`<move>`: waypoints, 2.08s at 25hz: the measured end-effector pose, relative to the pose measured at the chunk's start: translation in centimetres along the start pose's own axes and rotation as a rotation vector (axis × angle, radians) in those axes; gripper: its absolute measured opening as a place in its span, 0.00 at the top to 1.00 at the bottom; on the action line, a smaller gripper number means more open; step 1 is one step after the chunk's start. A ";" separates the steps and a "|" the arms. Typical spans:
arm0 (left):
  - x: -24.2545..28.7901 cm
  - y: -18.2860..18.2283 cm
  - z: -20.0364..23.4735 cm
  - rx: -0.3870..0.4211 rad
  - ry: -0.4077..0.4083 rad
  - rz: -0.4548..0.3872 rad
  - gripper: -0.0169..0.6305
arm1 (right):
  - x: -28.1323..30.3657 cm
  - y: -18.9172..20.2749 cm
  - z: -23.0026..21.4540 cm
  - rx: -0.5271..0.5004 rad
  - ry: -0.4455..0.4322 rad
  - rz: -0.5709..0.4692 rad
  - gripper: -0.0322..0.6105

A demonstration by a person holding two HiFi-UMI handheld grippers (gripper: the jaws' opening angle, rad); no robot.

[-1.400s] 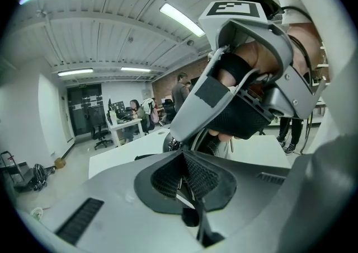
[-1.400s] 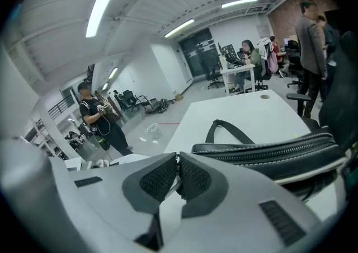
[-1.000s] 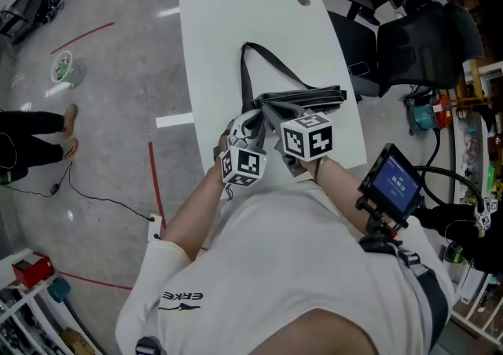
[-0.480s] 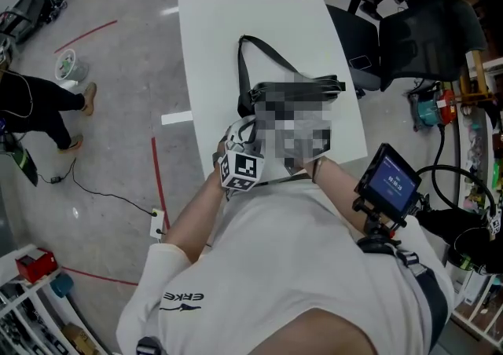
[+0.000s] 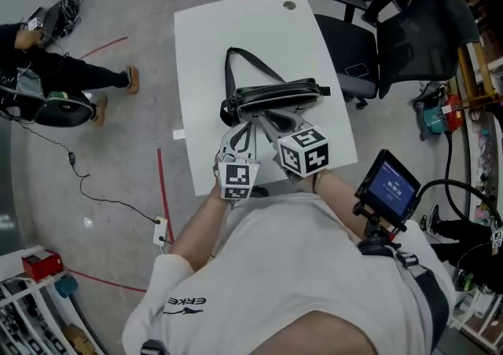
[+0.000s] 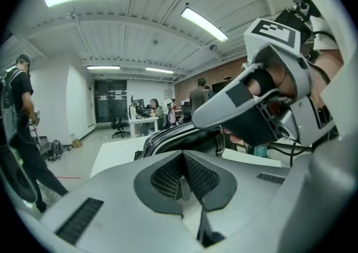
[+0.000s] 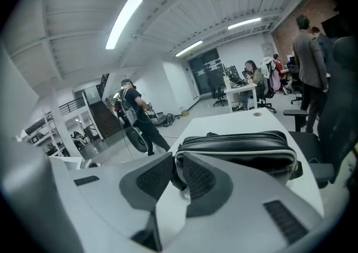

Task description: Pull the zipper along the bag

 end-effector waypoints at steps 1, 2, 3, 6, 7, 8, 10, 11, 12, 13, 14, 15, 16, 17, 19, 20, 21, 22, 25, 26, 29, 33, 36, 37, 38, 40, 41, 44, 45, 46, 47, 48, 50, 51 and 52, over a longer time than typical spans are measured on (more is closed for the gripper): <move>-0.2 -0.4 -0.4 -0.009 -0.024 -0.003 0.97 | -0.9 0.2 -0.5 0.000 0.004 -0.012 0.85; -0.2 -0.8 -0.9 -0.018 -0.048 -0.008 0.97 | -1.7 0.4 -1.1 -0.001 0.009 -0.023 0.85; -0.3 -1.1 -1.4 -0.029 -0.069 -0.015 0.97 | -2.5 0.7 -1.8 -0.003 0.015 -0.035 0.85; -0.5 -1.9 -3.5 -0.078 -0.116 -0.042 0.97 | -5.0 2.0 -3.7 -0.035 0.036 -0.057 0.86; -0.7 -2.2 -4.4 -0.093 -0.129 -0.050 0.97 | -5.8 2.5 -4.1 -0.048 0.042 -0.059 0.86; -1.0 -2.4 -5.2 -0.107 -0.141 -0.057 0.97 | -6.6 3.1 -4.5 -0.058 0.045 -0.060 0.86; -1.7 -2.9 -7.1 -0.130 -0.161 -0.071 0.97 | -8.3 4.1 -5.1 -0.070 0.046 -0.066 0.86; -2.1 -3.1 -8.0 -0.142 -0.171 -0.078 0.97 | -9.2 4.7 -5.3 -0.077 0.048 -0.072 0.86; -2.5 -3.2 -8.8 -0.157 -0.180 -0.086 0.97 | -10.1 5.2 -5.5 -0.087 0.052 -0.082 0.87; -2.9 -3.3 -9.7 -0.175 -0.189 -0.093 0.97 | -11.0 5.7 -5.6 -0.098 0.057 -0.094 0.88; -3.3 -3.3 -10.5 -0.194 -0.197 -0.096 0.97 | -11.9 6.1 -5.8 -0.111 0.063 -0.107 0.90; -3.5 -3.3 -11.3 -0.212 -0.205 -0.096 0.97 | -12.7 6.6 -6.0 -0.124 0.068 -0.121 0.91; -3.8 -3.3 -12.1 -0.228 -0.213 -0.094 0.97 | -13.5 7.0 -6.2 -0.136 0.070 -0.132 0.92; -4.0 -3.3 -13.0 -0.241 -0.222 -0.094 0.97 | -14.3 7.5 -6.4 -0.145 0.070 -0.140 0.92; -4.7 -3.4 -14.7 -0.263 -0.241 -0.099 0.97 | -15.9 8.6 -6.7 -0.155 0.062 -0.152 0.93; -5.3 -3.4 -15.6 -0.272 -0.251 -0.103 0.97 | -16.8 9.2 -6.6 -0.160 0.058 -0.160 0.93; -5.9 -3.4 -16.4 -0.280 -0.259 -0.108 0.97 | -17.7 9.8 -6.4 -0.167 0.053 -0.169 0.94; -6.5 -3.5 -17.2 -0.285 -0.266 -0.112 0.97 | -18.6 10.4 -6.2 -0.177 0.050 -0.179 0.94; -6.9 -3.7 -18.8 -0.287 -0.278 -0.117 0.97 | -19.8 11.4 -6.7 -0.185 0.047 -0.189 0.94; -6.8 -3.8 -19.1 -0.288 -0.279 -0.115 0.97 | -20.0 11.7 -7.0 -0.176 0.047 -0.187 0.94; -7.1 -4.0 -19.7 -0.283 -0.282 -0.115 0.97 | -20.7 12.2 -7.3 -0.153 0.053 -0.195 0.94; -7.9 -4.1 -19.8 -0.271 -0.280 -0.123 0.97 | -21.7 12.7 -7.1 -0.136 0.068 -0.218 0.94; -8.6 -4.1 -19.5 -0.269 -0.275 -0.132 0.97 | -21.7 12.9 -6.7 -0.115 0.083 -0.226 0.94; -8.9 -4.1 -19.4 -0.269 -0.273 -0.136 0.97 | -21.8 13.0 -6.4 -0.108 0.088 -0.228 0.94; -9.2 -4.0 -19.2 -0.268 -0.270 -0.139 0.97 | -21.8 13.0 -6.0 -0.105 0.092 -0.229 0.94; -9.6 -3.9 -18.8 -0.266 -0.265 -0.141 0.97 | -21.6 13.0 -5.4 -0.103 0.097 -0.231 0.94; -9.7 -3.9 -18.6 -0.265 -0.263 -0.141 0.97 | -21.6 12.9 -5.1 -0.101 0.099 -0.232 0.94; -9.9 -3.9 -18.3 -0.258 -0.253 -0.141 0.97 | -21.6 12.6 -4.6 -0.103 0.107 -0.239 0.94; -10.1 -3.7 -18.3 -0.257 -0.249 -0.141 0.97 | -21.6 12.6 -4.4 -0.103 0.111 -0.241 0.94; -10.3 -3.5 -18.2 -0.256 -0.246 -0.141 0.97 | -21.6 12.8 -4.2 -0.102 0.115 -0.242 0.94; -10.4 -3.3 -18.2 -0.255 -0.242 -0.140 0.97 | -21.6 13.0 -4.0 -0.101 0.120 -0.240 0.94; -10.5 -3.1 -18.3 -0.254 -0.238 -0.139 0.97 | -21.5 13.2 -3.8 -0.101 0.125 -0.237 0.94; -10.6 -2.9 -18.2 -0.254 -0.231 -0.137 0.97 | -21.4 13.4 -3.6 -0.102 0.133 -0.229 0.94; -10.6 -2.9 -18.1 -0.255 -0.229 -0.136 0.97 | -21.4 13.4 -3.5 -0.102 0.135 -0.227 0.94; -10.6 -2.9 -18.0 -0.256 -0.226 -0.134 0.97 | -21.3 13.4 -3.3 -0.102 0.135 -0.225 0.94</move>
Point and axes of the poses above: the fingertips, and each gripper's own axes: x forward along the fingers, z to its left, y out of its underside, the point moved 2 cm from there along -x, backward along the fingers, and after that the axes turned 11 degrees about z, right-handed, at the moved point
